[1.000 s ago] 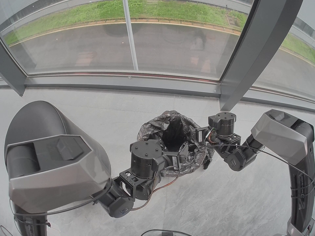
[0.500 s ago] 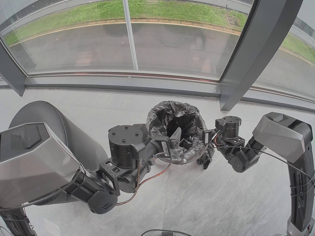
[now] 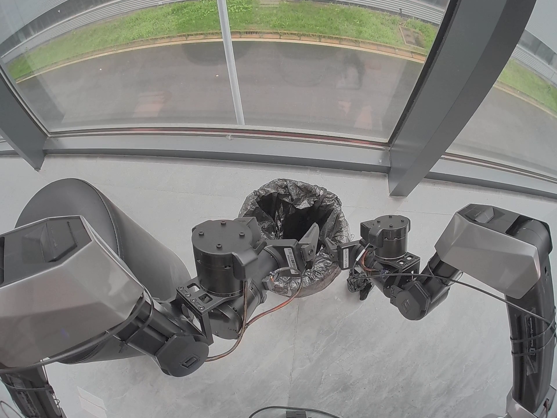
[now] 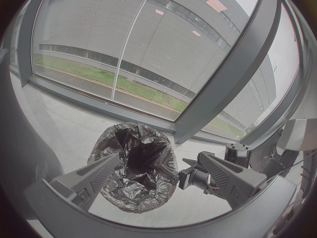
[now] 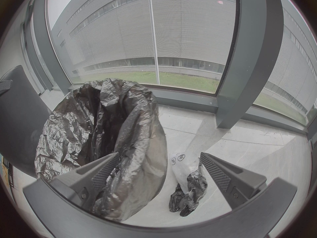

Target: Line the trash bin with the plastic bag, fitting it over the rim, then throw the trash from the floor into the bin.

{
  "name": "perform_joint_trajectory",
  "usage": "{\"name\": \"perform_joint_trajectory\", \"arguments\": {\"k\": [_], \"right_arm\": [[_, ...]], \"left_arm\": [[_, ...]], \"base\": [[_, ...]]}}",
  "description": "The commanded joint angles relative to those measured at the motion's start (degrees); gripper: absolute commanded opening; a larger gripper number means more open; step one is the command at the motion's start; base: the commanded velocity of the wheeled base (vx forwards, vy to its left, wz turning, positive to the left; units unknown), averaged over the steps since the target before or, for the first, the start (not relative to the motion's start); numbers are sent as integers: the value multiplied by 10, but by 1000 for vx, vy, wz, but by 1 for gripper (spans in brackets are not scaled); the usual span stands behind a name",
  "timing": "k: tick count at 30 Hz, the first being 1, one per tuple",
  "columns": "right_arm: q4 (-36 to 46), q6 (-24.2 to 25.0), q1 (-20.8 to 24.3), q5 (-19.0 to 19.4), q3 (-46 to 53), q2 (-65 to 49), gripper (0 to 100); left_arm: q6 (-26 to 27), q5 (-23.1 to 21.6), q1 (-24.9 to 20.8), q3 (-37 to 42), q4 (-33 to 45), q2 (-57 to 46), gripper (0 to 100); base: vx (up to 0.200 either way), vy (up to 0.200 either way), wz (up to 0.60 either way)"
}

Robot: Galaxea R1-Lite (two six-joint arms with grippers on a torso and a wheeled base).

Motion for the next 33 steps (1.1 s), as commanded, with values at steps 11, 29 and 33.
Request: {"name": "perform_joint_trajectory", "arguments": {"k": [11,29,33], "right_arm": [[2,20,34,-2,60,-86,100],[-32,41,-89,30,160,-118,100],[-28,40,-94,31,108,-61,100]], "left_arm": [[-8,0,10,6,-5,-6,100],[-31,1,28,48,-42,-20,100],[-40,1,35,69,-61,-25,100]], "base": [[0,0,0],[0,0,0],[0,0,0]]}}
